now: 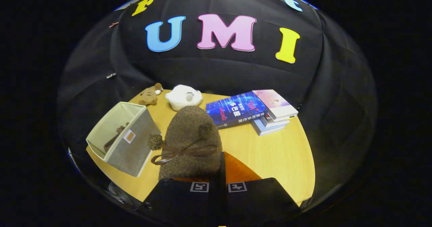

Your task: Open the storage box then place both shoes into the box .Put the left shoe in first, then the right shoe, with the right side of both shoes facing outward in a uniform manner.

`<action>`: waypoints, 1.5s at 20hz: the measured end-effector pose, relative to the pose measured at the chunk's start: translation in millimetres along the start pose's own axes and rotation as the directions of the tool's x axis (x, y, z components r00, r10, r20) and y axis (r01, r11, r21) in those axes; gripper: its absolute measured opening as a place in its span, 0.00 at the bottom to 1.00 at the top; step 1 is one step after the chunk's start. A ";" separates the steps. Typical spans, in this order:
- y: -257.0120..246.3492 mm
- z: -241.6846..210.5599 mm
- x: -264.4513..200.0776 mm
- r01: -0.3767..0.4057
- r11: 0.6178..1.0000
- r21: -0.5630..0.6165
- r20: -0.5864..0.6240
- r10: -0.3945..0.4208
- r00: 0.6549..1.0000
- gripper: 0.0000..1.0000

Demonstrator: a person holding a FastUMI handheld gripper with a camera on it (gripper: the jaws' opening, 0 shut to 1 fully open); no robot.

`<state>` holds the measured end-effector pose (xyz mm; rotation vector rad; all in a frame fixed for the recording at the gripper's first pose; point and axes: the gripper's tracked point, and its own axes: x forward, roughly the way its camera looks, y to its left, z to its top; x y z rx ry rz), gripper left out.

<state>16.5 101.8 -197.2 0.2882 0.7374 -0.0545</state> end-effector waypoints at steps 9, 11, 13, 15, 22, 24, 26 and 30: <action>143.7 75.9 -3.4 -0.090 0.996 0.004 0.084 0.089 0.992 0.06; 172.6 81.7 4.0 -0.099 0.994 0.055 0.061 0.096 0.994 0.06; 197.2 81.5 14.4 -0.093 0.989 0.119 0.023 0.091 0.996 0.06; 217.6 78.4 27.9 -0.082 0.985 0.153 -0.009 0.084 0.996 0.06; 264.8 23.6 80.3 -0.003 0.975 0.223 -0.128 0.032 0.991 0.06; 263.6 8.8 94.0 0.040 0.977 0.209 -0.154 -0.007 0.988 0.06; 263.1 -8.6 104.2 0.080 0.976 0.201 -0.192 -0.041 0.981 0.06; 267.2 -24.6 111.2 0.100 0.978 0.182 -0.224 -0.058 0.973 0.06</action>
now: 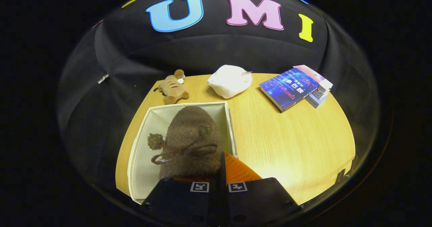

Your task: Open the storage box then place both shoes into the box .Put the left shoe in first, then the right shoe, with the right side of both shoes facing outward in a uniform manner.

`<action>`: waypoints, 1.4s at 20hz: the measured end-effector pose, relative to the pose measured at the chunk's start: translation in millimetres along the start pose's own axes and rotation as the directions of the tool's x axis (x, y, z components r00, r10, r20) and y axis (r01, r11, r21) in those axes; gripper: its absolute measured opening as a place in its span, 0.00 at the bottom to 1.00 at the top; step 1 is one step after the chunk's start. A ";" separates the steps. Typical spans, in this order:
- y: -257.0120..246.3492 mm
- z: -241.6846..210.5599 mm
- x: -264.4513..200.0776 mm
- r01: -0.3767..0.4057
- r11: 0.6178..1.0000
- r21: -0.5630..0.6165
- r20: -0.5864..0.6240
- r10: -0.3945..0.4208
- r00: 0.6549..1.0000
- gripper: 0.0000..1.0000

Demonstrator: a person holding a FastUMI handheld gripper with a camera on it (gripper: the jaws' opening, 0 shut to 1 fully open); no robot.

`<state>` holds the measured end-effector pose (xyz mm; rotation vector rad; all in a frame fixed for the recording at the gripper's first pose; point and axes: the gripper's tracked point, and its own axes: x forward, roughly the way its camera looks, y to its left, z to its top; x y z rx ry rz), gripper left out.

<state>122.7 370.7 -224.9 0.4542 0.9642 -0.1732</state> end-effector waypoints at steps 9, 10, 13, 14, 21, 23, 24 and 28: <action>22.7 -1.2 -7.2 -0.096 0.995 -0.009 0.006 0.096 0.995 0.75; 23.3 0.5 -10.6 -0.099 0.995 -0.013 0.014 0.099 0.995 0.82; 24.5 0.4 -13.3 -0.108 0.994 -0.027 0.023 0.109 0.994 0.92; 23.8 0.3 -14.7 -0.110 0.993 -0.035 0.026 0.111 0.994 0.93; 13.2 34.0 -44.4 -0.150 0.982 -0.117 0.140 0.165 0.976 0.99; 4.8 50.5 -58.3 -0.166 0.972 -0.164 0.197 0.197 0.960 0.99; -1.2 58.4 -66.3 -0.170 0.968 -0.186 0.220 0.210 0.953 0.99; -42.8 96.3 -100.8 -0.145 0.950 -0.276 0.333 0.236 0.913 0.99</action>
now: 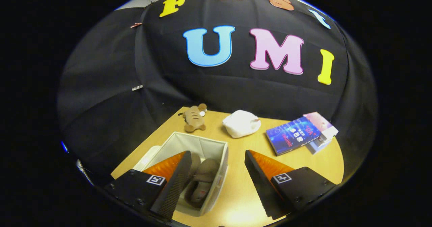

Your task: Open the storage box then place both shoes into the box .Put the left shoe in first, then the right shoe, with the right side of both shoes facing outward in a uniform manner.

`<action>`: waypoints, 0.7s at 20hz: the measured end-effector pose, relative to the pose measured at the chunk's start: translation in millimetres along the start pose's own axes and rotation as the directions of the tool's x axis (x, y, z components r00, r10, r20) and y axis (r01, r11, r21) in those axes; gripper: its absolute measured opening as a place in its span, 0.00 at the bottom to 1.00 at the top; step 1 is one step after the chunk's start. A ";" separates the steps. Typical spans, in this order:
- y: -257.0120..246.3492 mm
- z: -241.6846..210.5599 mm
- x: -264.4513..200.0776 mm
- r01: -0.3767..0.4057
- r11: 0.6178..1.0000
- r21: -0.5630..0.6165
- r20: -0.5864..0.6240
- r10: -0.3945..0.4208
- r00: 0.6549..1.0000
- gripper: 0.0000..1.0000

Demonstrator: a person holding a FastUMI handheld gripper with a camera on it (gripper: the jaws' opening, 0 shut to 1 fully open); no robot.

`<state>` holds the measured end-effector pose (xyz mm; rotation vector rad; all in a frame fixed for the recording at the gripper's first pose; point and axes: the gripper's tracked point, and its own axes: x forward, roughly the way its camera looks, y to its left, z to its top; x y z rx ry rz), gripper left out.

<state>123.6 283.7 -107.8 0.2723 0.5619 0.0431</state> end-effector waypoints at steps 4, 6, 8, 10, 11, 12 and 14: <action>-51.8 30.0 -34.4 0.015 0.996 -0.083 0.109 -0.006 0.994 0.99; -78.2 43.2 -52.3 0.022 0.995 -0.093 0.151 -0.007 0.988 0.99; -105.1 54.5 -69.6 0.035 0.995 -0.095 0.192 -0.016 0.981 0.99; -133.3 62.4 -86.3 0.061 0.993 -0.104 0.227 -0.036 0.973 0.99; -146.8 63.8 -94.2 0.075 0.991 -0.108 0.240 -0.047 0.970 0.99; -160.1 63.5 -101.0 0.084 0.991 -0.106 0.248 -0.056 0.967 0.98; -183.9 58.8 -114.7 0.109 0.988 -0.106 0.266 -0.077 0.961 0.99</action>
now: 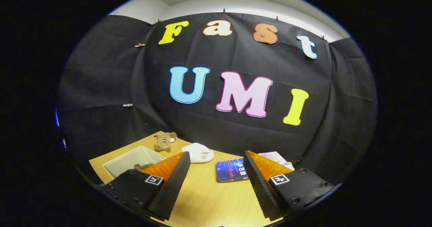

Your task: Open the storage box then place both shoes into the box .Put the left shoe in first, then the right shoe, with the right side of both shoes facing outward in a uniform manner.

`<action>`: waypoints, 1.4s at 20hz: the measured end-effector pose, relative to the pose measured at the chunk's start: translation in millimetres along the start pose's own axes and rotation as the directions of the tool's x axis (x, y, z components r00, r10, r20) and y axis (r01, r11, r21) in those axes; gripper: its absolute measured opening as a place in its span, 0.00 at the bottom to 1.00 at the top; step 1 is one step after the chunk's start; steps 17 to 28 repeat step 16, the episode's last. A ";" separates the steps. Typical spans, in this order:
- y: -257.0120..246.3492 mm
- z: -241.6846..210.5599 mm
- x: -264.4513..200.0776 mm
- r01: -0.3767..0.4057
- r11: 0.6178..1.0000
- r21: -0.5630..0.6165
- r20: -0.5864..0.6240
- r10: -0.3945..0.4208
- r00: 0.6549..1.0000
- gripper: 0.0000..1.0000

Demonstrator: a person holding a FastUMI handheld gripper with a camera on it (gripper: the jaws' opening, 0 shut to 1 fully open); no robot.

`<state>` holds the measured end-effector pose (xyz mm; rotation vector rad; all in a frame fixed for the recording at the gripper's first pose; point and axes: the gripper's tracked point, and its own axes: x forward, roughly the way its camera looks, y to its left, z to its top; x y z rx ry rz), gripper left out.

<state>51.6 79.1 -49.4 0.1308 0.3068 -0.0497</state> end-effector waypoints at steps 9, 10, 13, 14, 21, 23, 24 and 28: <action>-60.0 -30.2 -49.6 0.071 0.997 0.023 0.011 -0.071 0.997 0.98; -63.0 -33.2 -50.1 0.077 0.997 0.029 0.006 -0.078 0.997 0.98; -69.6 -37.6 -53.1 0.088 0.995 0.056 -0.005 -0.088 0.996 0.98; -70.9 -38.7 -54.2 0.091 0.994 0.065 -0.008 -0.091 0.996 0.98; -73.3 -40.3 -54.8 0.099 0.993 0.062 -0.009 -0.099 0.995 0.98; -73.3 -40.3 -54.8 0.099 0.993 0.062 -0.009 -0.099 0.995 0.98; -73.3 -40.3 -54.8 0.099 0.993 0.062 -0.009 -0.099 0.995 0.98; -73.3 -40.3 -54.8 0.099 0.993 0.062 -0.009 -0.099 0.995 0.98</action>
